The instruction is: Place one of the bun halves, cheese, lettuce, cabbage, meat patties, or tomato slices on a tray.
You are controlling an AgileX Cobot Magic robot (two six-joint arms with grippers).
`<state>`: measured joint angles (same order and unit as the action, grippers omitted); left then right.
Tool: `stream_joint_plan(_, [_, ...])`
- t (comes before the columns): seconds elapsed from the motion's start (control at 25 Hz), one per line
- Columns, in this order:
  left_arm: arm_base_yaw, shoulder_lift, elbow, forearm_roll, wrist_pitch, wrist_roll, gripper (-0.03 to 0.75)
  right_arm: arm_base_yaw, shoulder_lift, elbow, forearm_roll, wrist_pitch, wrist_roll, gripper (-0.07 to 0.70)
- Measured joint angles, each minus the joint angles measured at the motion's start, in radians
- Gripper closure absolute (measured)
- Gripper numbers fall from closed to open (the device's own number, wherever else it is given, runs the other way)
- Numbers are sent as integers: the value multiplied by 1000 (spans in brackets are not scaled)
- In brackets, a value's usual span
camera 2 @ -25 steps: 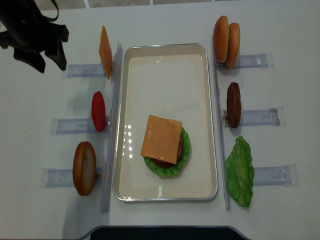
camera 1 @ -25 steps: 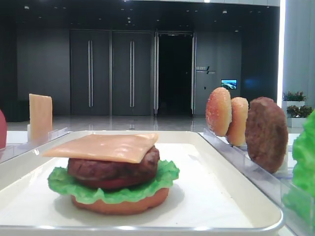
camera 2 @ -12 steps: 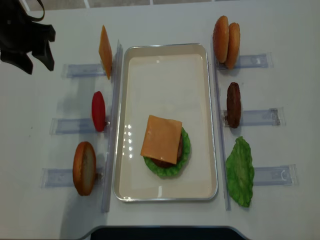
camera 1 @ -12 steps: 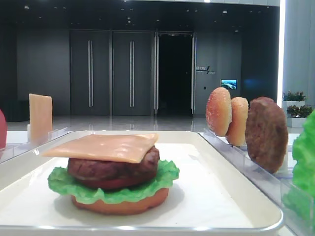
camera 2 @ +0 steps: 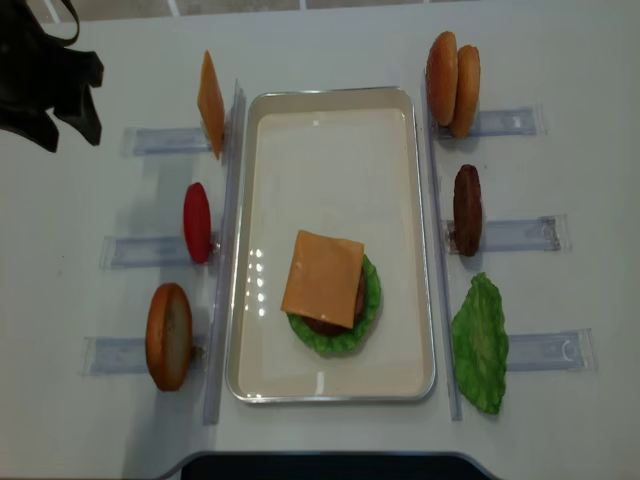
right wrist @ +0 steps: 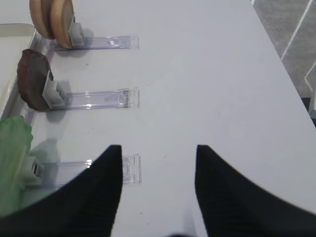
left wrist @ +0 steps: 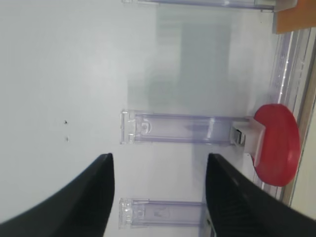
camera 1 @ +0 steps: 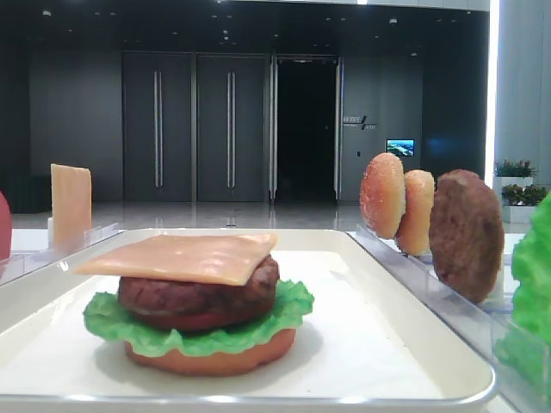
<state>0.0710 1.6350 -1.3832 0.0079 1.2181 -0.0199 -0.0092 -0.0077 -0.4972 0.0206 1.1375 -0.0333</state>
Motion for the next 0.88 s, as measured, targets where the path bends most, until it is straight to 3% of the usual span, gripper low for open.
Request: stream_joint_plan(0.88, [0, -663, 394, -8, 21, 0, 271, 0, 0, 0, 0, 0, 0, 275])
